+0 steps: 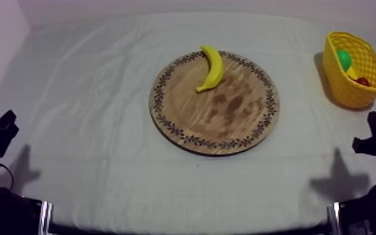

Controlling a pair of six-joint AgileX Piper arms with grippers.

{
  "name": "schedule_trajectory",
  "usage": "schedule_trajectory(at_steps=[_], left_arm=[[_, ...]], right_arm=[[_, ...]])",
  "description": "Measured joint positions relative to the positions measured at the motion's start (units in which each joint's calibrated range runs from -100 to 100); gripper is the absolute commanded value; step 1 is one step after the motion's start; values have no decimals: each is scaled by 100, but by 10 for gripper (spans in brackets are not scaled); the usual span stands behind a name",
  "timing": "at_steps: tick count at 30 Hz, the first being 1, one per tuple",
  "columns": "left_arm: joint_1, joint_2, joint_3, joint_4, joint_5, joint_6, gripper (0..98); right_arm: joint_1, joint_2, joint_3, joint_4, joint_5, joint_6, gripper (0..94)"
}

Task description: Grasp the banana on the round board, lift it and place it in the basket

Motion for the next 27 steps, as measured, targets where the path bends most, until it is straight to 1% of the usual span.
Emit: schedule_trajectory(at_steps=[18,22,24,27], left_arm=[[0,0,0,0,0,0,1],[0,0,0,0,0,0,1],[0,0,0,0,0,0,1],[0,0,0,0,0,1,1]], right_arm=[[-13,0,0,0,7,3,3],[-202,0,-16,0,19,22,3],[-350,0,-59,36,160,-39,3],[-570,0,-79,56,386,7,3]])
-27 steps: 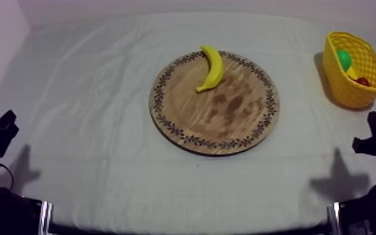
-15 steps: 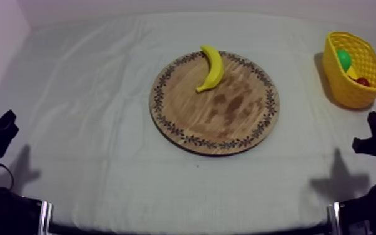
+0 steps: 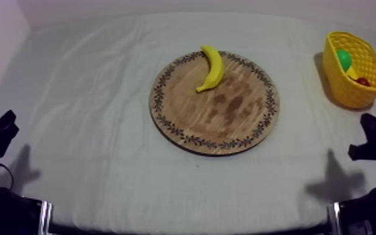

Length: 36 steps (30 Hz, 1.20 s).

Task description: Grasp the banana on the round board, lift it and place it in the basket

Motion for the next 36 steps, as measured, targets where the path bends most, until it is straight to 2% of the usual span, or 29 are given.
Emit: schedule_trajectory(at_steps=[4,6,11,19,26,28,31,33,36], left_arm=[[0,0,0,0,0,0,1],[0,0,0,0,0,0,1],[0,0,0,0,0,0,1],[0,0,0,0,0,0,1],[0,0,0,0,0,0,1],[0,0,0,0,0,0,1],[0,0,0,0,0,0,1],[0,0,0,0,0,0,1],[0,0,0,0,0,0,1]], right_arm=[[-305,17,0,45,-4,276,13],[-460,114,-33,153,-25,334,23],[-802,502,-489,142,-340,195,24],[-1375,1672,-2227,-316,-499,-513,21],[-1326,3307,-4132,-756,-714,-805,23],[-1352,3780,-4699,-809,-714,-890,23],[-1541,4536,-5467,-670,-677,-1155,24],[-1742,5088,-5932,-412,-620,-1394,24],[-2142,5857,-6583,181,-483,-1879,24]])
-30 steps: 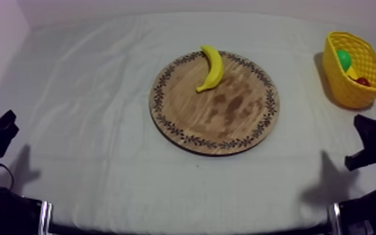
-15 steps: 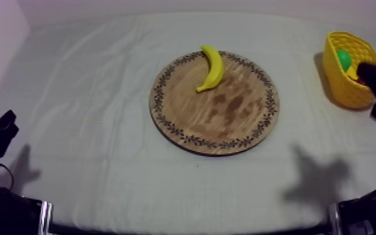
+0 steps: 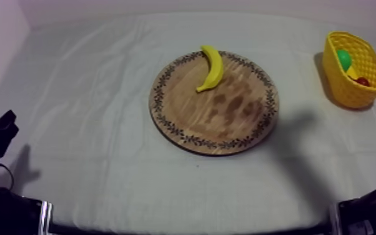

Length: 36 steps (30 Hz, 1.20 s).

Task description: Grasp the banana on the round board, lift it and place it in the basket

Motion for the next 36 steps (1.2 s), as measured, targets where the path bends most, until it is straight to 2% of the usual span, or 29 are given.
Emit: schedule_trajectory(at_steps=[3,5,8,10,13,15,21,26,29,30,31,32,33,34,36], left_arm=[[0,0,0,0,0,0,1],[0,0,0,0,0,0,1],[0,0,0,0,0,0,1],[0,0,0,0,0,0,1],[0,0,0,0,0,0,1],[0,0,0,0,0,0,1],[0,0,0,0,0,0,1],[0,0,0,0,0,0,1],[0,0,0,0,0,0,1],[0,0,0,0,0,0,1],[0,0,0,0,0,0,1],[0,0,0,0,0,0,1],[0,0,0,0,0,0,1],[0,0,0,0,0,0,1],[0,0,0,0,0,0,1]], right_arm=[[-399,782,-599,607,181,-557,25],[-583,1228,-958,911,216,-881,25],[-730,1966,-1421,1089,275,-1223,26],[-727,2402,-1702,1089,285,-1363,26],[-570,3077,-2120,854,291,-1453,26],[-436,3544,-2331,826,291,-1447,26],[-134,4616,-2485,605,330,-1111,28],[-20,5081,-2333,597,364,-895,30],[-106,5155,-2166,717,383,-892,46],[-143,5163,-2116,746,392,-910,93],[-176,5179,-2090,787,414,-914,250],[-203,5194,-2090,812,460,-925,453],[-223,5229,-2118,812,539,-946,597],[-245,5277,-2188,784,664,-945,693],[-264,5342,-2330,662,899,-896,756]])
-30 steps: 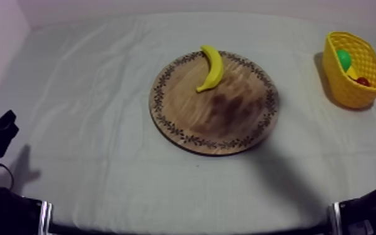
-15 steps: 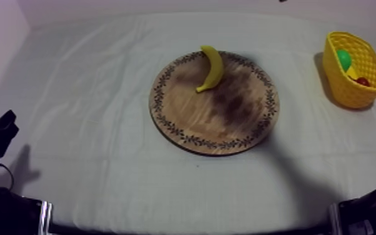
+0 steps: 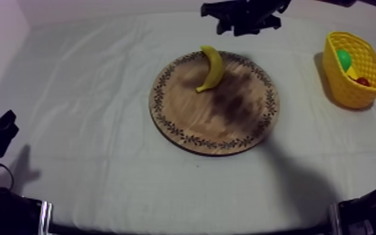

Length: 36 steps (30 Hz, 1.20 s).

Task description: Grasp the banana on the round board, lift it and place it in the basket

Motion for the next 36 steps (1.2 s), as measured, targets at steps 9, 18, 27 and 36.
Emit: schedule_trajectory(at_steps=[9,18,27,36], left_arm=[[0,0,0,0,0,0,1],[0,0,0,0,0,0,1],[0,0,0,0,0,0,1],[0,0,0,0,0,0,1]], right_arm=[[11,-16,0,-227,165,392,622],[15,263,-96,-333,147,562,651],[116,1347,-886,-243,344,465,664],[143,2314,-1349,-111,502,320,656]])
